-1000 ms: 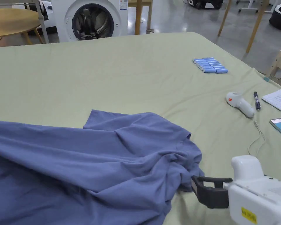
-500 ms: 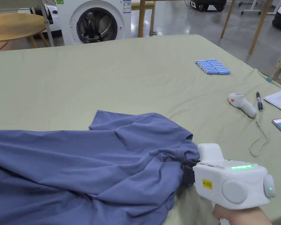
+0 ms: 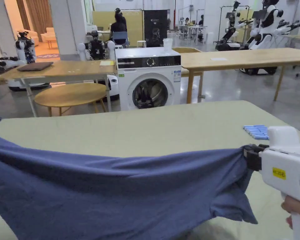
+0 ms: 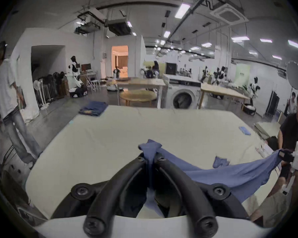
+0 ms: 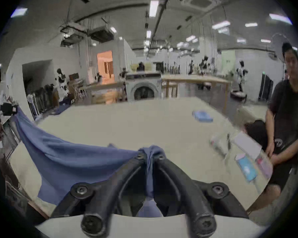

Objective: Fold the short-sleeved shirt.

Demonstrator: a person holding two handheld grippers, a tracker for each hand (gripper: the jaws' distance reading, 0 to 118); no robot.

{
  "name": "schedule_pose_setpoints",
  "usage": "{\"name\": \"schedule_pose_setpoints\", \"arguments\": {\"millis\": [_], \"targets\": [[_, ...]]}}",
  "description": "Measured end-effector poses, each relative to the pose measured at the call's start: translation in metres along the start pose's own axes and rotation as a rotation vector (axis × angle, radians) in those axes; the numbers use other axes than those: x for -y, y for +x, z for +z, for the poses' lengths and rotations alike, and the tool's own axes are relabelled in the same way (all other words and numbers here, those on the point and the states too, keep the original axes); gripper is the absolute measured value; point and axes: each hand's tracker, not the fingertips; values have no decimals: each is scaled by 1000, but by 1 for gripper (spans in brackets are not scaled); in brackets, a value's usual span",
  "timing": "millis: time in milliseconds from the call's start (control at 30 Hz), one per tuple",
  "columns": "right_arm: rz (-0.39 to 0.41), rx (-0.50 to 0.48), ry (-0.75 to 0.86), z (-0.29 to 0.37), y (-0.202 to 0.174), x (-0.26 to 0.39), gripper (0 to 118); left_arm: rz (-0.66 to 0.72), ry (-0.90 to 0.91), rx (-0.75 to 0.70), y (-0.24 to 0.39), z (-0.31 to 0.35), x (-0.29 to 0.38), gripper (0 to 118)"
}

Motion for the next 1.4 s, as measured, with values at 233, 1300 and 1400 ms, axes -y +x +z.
{"name": "schedule_pose_setpoints", "arguments": {"millis": [233, 1300, 1400], "targets": [[112, 39, 188, 33, -14, -99, 3, 7, 176, -56, -15, 68, -53, 0], [199, 268, 241, -318, -49, -167, 3, -128, 193, -296, 42, -286, -64, 0], [182, 258, 190, -335, -38, -125, 3, -128, 119, -275, 44, -309, -28, 0]]}}
